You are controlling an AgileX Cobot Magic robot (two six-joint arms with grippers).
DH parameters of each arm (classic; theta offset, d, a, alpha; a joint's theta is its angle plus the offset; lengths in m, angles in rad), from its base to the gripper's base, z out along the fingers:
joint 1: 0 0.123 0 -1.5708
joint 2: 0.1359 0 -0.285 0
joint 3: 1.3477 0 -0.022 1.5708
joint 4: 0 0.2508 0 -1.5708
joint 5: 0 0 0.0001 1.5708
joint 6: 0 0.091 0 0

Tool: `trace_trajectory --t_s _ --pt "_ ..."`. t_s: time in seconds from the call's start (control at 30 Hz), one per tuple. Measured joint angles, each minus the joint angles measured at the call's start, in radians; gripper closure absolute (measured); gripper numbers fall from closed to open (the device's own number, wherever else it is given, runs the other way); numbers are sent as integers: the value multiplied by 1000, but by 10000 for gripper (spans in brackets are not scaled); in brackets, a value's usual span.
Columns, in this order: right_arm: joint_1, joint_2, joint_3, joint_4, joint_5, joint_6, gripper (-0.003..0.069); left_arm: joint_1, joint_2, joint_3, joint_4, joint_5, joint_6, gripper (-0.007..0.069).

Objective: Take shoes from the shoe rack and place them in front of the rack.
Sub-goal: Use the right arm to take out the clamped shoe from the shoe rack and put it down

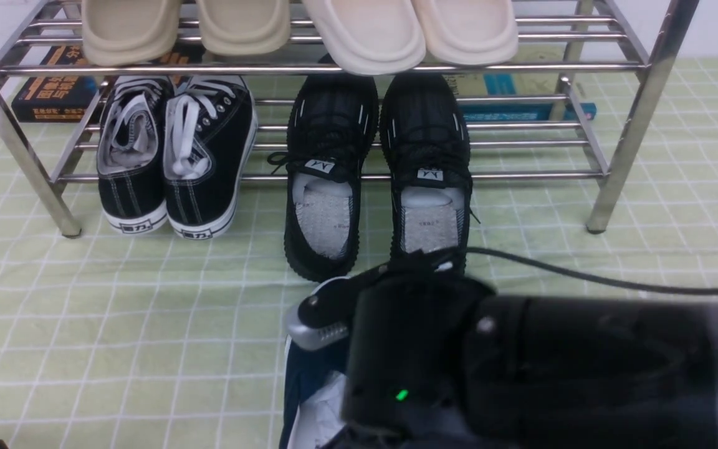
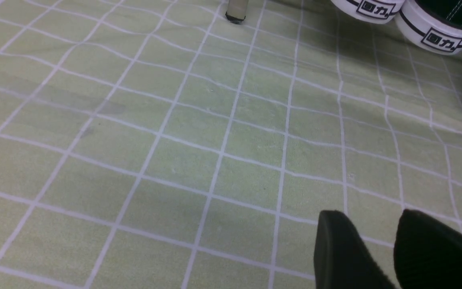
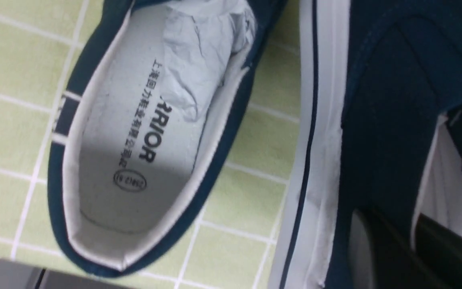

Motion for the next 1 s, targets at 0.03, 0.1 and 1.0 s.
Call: trace_trajectory --t_s 0.03,0.1,1.0 --pt "-3 -3 0 5 1 -6 600 0 0 0 0 0 0 385" --pt "-24 -25 0 28 3 -32 600 0 0 0 0 0 0 385" --pt "-48 192 -10 52 -1 52 589 0 0 0 0 0 0 385"
